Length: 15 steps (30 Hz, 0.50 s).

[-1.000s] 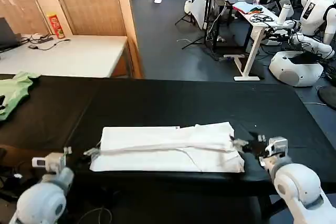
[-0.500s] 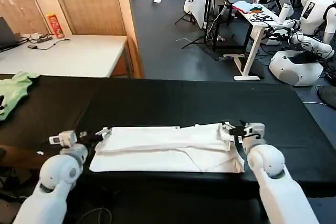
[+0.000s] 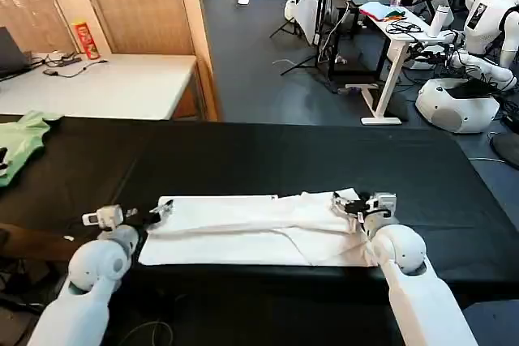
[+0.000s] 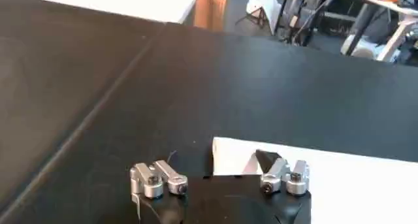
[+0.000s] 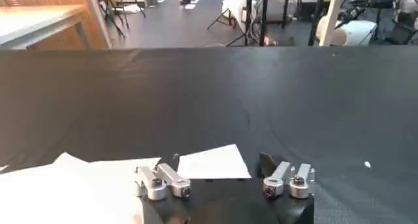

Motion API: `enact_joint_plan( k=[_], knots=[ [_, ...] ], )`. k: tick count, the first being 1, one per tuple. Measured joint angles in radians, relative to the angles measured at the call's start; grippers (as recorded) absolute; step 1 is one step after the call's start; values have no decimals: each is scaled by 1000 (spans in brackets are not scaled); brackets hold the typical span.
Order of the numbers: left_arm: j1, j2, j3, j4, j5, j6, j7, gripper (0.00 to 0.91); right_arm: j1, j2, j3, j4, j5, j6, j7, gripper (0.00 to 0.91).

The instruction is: Fold and organize the clothes.

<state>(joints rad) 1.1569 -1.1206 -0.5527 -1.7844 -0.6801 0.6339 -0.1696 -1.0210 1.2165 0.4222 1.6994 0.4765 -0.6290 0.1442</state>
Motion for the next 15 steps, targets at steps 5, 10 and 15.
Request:
enact_joint_plan(
  k=[5,10,15],
  knots=[
    [-2,-5,8,2,28,-10,20,0,-1,14,1,-11,-18,6,-9,98],
    [-10,-7,28,23,131,-70,69,0,-12,38,-3,-7,-54,37,4,59],
    [-31,-8,56,54,274,-159,90,0,-27,66,3,1,-115,80,40,59]
  ],
)
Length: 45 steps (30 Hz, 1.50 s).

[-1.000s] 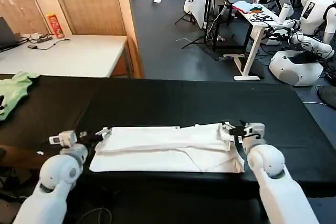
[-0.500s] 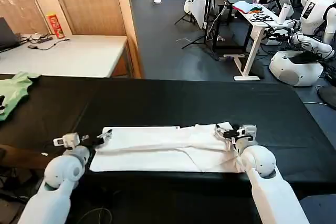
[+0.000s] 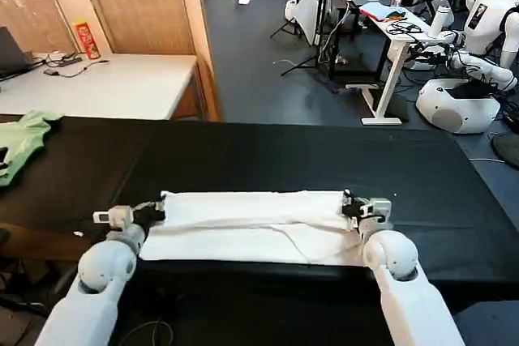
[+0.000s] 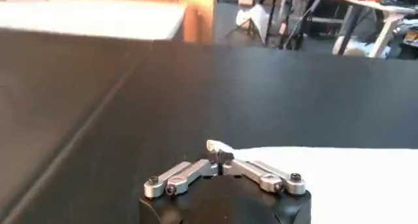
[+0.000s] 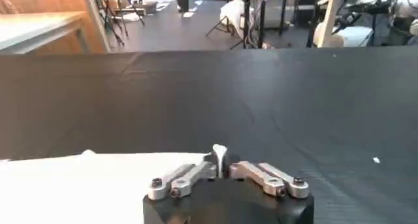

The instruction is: Fold and organize the clothes.

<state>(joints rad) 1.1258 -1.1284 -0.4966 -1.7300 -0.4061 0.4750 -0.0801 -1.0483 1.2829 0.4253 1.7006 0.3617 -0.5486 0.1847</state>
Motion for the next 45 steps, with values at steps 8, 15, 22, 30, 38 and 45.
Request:
enact_joint_plan(
  k=[8,15,22,30,38,45],
  knots=[
    [-32,6,15,31,37,-25,-3,878,-16,-15,20,25,-6,2,-91,878],
    [-22,31,-7,28,34,-31,1,878,-54,-73,55,101,28,3,-112,878],
    [22,62,-54,-26,-47,-17,-4,878,-121,-95,79,206,46,2,-113,878],
    [105,40,-102,-124,-181,23,-39,878,-178,-83,78,286,42,2,-112,878],
    [133,-6,-146,-172,-371,-13,-94,878,-211,-78,90,308,41,8,-113,878],
    [154,-7,-147,-149,-273,-55,-37,878,-225,-78,92,318,38,7,-114,878]
  ],
)
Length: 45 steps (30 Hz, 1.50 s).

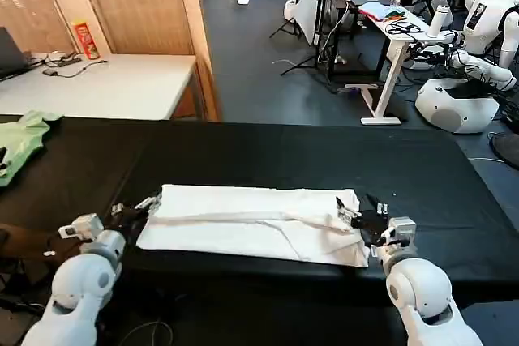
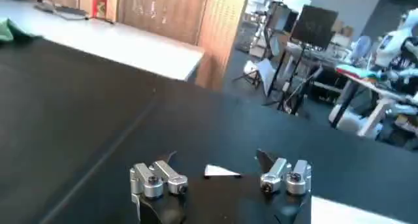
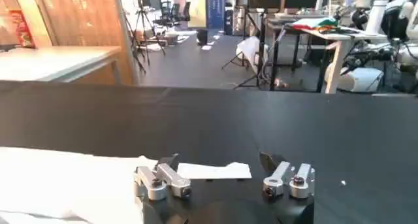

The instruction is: Fold and organize the clothes.

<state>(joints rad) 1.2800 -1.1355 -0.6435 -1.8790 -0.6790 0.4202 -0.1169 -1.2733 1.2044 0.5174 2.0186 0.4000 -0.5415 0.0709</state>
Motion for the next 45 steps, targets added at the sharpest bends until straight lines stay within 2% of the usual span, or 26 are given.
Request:
enact_joint_plan(
  k=[11,21,22,25,26,29,30,31,45],
  knots=[
    [83,-34,11,36,168,-61,46,878,-11,-5,-4,15,-5,-3,0,878],
    [82,-47,33,54,261,-83,64,878,-18,2,-5,16,-20,-2,0,878],
    [79,-48,36,57,268,-83,65,829,-18,3,-5,17,-22,-2,0,878],
    [71,-48,42,63,283,-84,68,761,-19,5,-5,20,-25,-1,0,878],
    [69,-47,44,63,288,-84,70,692,-19,5,-5,21,-26,0,0,878],
    [67,-44,48,62,306,-84,79,361,-21,9,-5,22,-29,1,0,878],
    [67,-43,48,60,308,-83,81,322,-21,10,-6,23,-31,1,0,878],
    [67,-42,49,58,308,-82,83,215,-22,13,-7,23,-35,2,-2,878],
    [71,-41,44,57,242,-31,118,205,-31,14,-10,38,-52,5,-22,878]
  ],
)
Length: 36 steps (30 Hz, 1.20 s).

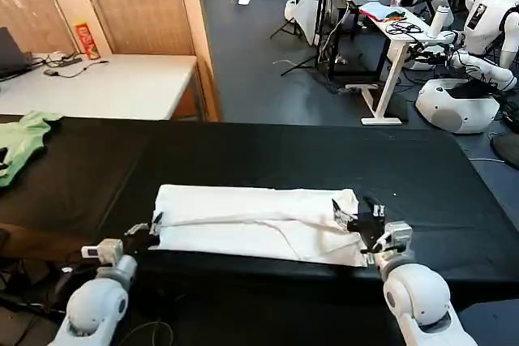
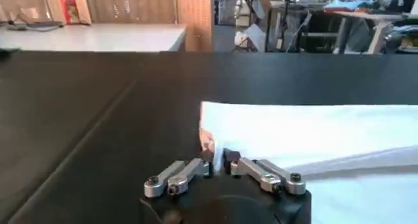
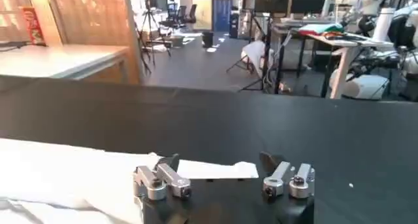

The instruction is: Fold and organize the clothes.

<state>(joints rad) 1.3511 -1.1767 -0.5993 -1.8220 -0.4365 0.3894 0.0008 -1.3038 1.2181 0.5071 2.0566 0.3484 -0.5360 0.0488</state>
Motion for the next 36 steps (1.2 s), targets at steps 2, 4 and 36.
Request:
enact_joint_plan(
  k=[2,4,36],
  knots=[
    [1,-1,-3,0,-19,10,1,195,-2,0,0,2,-1,0,-1,878],
    [0,-1,-6,-2,-43,19,1,59,-3,0,0,3,-1,0,-2,878],
    [54,71,98,-211,412,-31,-55,0,-55,37,29,31,-44,7,1,878]
  ],
)
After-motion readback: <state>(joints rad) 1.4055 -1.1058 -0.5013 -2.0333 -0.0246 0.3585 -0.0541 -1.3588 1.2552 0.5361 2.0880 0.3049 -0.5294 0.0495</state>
